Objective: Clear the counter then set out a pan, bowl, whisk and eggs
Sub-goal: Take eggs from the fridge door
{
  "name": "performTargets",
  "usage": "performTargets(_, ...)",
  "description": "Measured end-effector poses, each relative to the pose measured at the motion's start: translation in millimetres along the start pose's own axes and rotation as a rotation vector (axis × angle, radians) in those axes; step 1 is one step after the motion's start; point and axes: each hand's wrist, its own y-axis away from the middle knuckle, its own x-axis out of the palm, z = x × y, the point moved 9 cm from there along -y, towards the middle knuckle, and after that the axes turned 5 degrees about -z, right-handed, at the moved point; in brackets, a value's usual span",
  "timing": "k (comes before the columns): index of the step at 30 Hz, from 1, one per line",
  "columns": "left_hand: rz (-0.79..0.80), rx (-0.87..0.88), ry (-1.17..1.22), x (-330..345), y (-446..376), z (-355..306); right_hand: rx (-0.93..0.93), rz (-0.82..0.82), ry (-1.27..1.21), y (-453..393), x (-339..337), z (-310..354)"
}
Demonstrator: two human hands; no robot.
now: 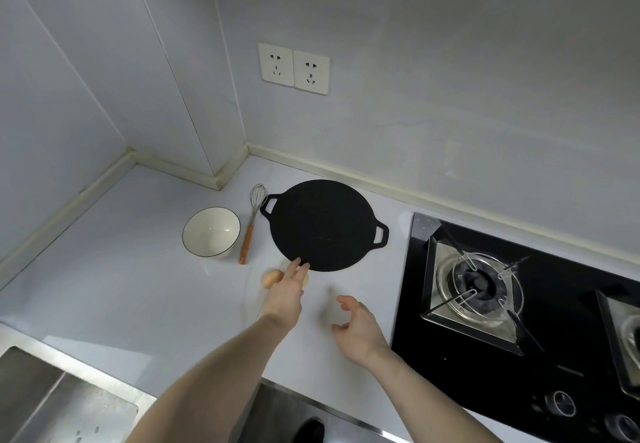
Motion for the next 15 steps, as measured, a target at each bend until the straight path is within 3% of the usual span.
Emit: performTargets(15,0.023,0.075,0.070,-0.6,12.9,0.9,0.008,-0.017,-0.015,6.4,-1.9,-1.3)
